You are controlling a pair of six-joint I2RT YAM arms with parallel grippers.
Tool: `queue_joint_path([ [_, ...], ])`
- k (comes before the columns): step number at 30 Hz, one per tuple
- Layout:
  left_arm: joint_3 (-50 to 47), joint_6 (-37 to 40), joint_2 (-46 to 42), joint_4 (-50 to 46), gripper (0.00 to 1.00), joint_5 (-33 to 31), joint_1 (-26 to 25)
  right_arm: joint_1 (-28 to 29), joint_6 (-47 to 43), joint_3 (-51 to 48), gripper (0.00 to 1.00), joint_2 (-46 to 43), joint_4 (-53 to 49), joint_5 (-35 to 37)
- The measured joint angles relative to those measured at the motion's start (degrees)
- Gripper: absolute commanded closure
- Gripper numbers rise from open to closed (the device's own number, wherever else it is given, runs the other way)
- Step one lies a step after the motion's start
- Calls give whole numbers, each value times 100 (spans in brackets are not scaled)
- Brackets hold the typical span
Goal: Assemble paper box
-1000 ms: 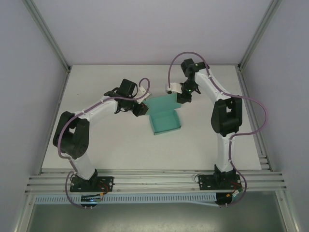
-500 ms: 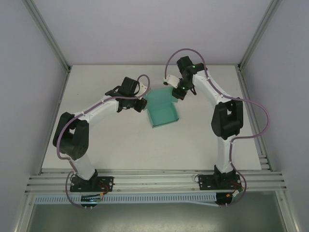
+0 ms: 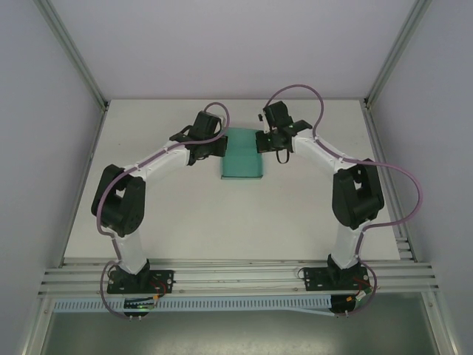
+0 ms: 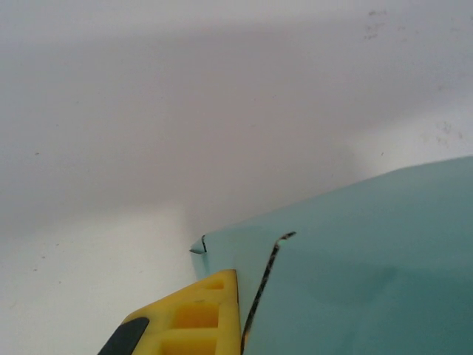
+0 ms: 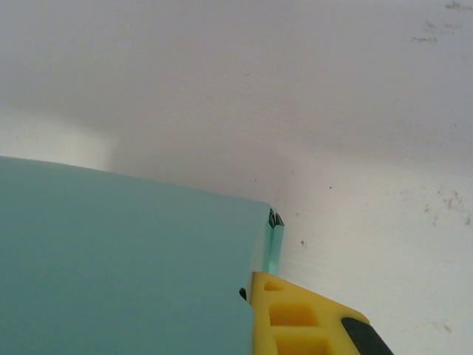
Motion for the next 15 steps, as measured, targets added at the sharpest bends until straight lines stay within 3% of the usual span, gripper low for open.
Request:
queue_joint_path([
  [8, -450, -614, 33, 592, 100, -17, -7, 219, 678, -586, 100, -35, 778, 431],
  [15, -1419, -839, -136, 1971, 99, 157, -63, 470, 745, -1193, 100, -372, 1196, 1049],
])
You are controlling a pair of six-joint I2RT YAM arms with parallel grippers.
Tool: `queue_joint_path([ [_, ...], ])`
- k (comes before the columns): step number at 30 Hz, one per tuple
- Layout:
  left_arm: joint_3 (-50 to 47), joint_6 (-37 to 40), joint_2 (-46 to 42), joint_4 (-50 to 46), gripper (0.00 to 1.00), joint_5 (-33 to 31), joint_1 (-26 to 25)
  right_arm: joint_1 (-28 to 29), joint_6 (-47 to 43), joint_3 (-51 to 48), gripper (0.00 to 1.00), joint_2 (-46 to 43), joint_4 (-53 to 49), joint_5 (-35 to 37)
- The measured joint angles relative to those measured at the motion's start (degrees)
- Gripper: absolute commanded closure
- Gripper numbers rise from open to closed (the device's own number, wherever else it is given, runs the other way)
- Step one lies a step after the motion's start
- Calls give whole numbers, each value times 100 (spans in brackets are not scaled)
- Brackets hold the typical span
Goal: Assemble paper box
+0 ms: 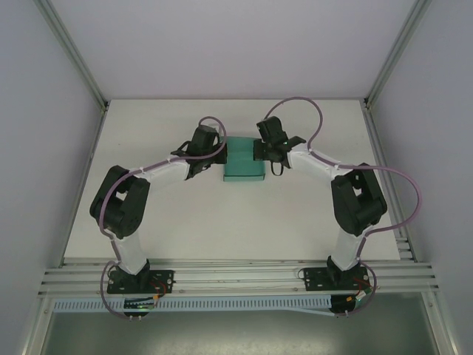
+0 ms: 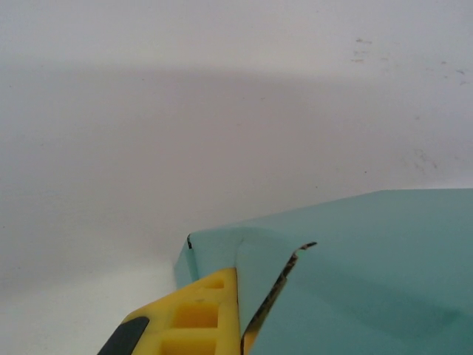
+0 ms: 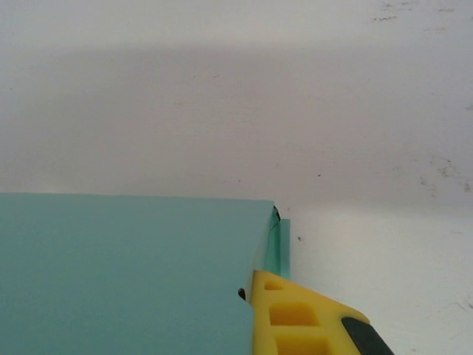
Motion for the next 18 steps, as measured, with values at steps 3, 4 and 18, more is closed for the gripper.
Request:
queue_joint_path([
  [3, -140, -133, -11, 262, 100, 2, 2, 162, 11, -166, 100, -76, 96, 262],
  [4, -153, -186, -11, 299, 100, 13, 4, 214, 31, -208, 100, -96, 127, 341],
  [18, -855, -334, -155, 1167, 92, 258, -7, 481, 44, -734, 100, -400, 387, 774],
])
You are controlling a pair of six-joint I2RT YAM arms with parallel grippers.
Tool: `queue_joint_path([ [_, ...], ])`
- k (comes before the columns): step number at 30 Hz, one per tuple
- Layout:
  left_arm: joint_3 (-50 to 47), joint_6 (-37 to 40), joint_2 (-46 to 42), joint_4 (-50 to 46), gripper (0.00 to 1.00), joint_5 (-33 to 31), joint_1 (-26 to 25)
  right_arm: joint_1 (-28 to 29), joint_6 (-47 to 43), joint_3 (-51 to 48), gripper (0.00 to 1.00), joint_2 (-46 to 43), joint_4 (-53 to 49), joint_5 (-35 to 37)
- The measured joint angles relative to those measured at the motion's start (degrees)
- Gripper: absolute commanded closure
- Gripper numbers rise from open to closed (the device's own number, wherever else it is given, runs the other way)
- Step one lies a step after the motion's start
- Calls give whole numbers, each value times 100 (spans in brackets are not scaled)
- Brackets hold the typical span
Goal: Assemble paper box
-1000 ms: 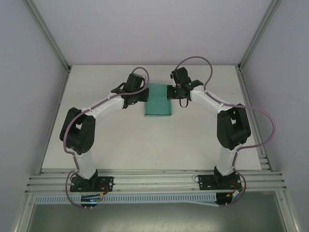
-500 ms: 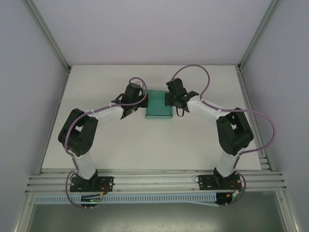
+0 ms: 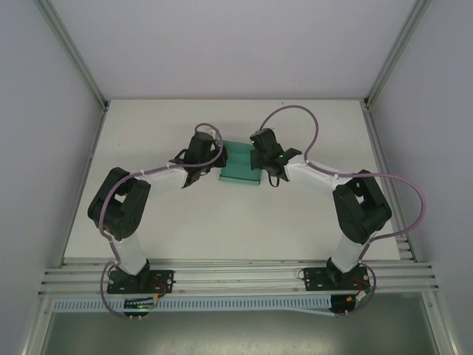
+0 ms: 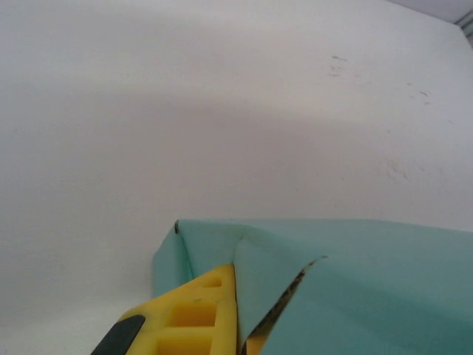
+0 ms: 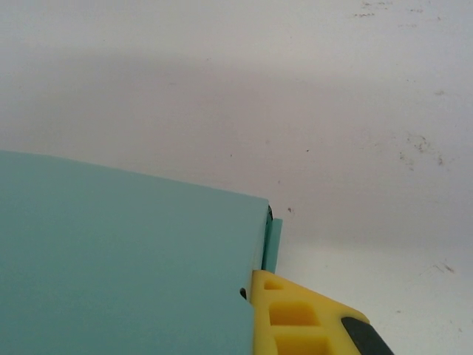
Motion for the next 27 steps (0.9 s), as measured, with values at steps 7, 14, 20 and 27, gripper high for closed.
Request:
queue_joint_path([
  [7, -844, 7, -330, 621, 91, 140, -107, 190, -17, -579, 100, -260, 361, 72],
  [14, -1211, 4, -728, 417, 65, 348, -190, 501, -114, -1169, 100, -527, 988, 450],
  [20, -1419, -61, -1373, -254, 30, 444, -302, 754, -326, -1742, 100, -815, 1541, 619],
  [27, -1537, -175, -2240, -979, 2, 385, -321, 876, -365, -2188, 100, -890, 2208, 737],
])
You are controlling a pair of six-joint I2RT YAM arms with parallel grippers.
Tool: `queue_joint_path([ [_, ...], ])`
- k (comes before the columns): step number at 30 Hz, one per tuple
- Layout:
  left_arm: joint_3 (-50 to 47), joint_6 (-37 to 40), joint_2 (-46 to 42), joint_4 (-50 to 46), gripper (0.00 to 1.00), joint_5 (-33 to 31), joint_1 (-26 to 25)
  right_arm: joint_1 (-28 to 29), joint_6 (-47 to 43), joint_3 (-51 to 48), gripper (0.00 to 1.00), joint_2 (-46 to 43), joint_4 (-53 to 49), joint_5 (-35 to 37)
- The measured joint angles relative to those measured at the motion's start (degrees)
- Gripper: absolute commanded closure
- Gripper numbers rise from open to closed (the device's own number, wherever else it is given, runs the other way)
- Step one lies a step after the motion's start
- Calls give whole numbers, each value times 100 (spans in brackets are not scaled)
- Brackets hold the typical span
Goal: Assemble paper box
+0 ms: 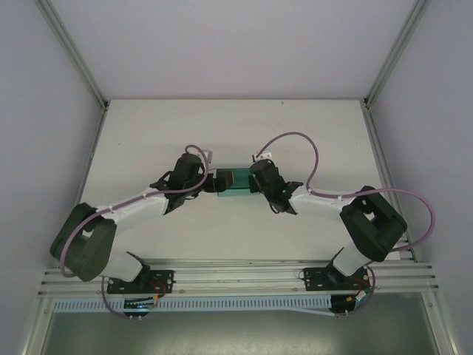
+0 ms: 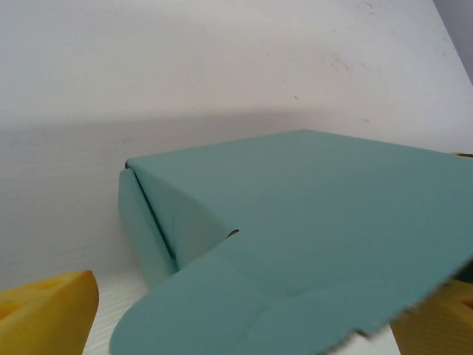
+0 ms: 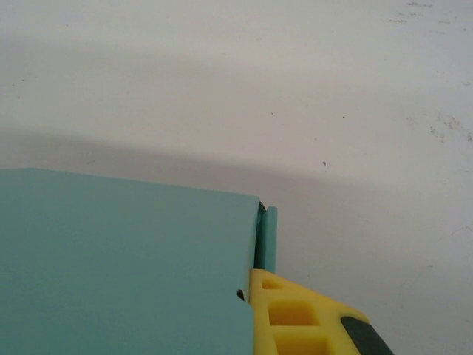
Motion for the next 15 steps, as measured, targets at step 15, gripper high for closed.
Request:
queue_joint_path([
  [15, 1303, -752, -863, -2669, 2, -1016, 127, 573, -640, -951, 100, -20, 1620, 420],
])
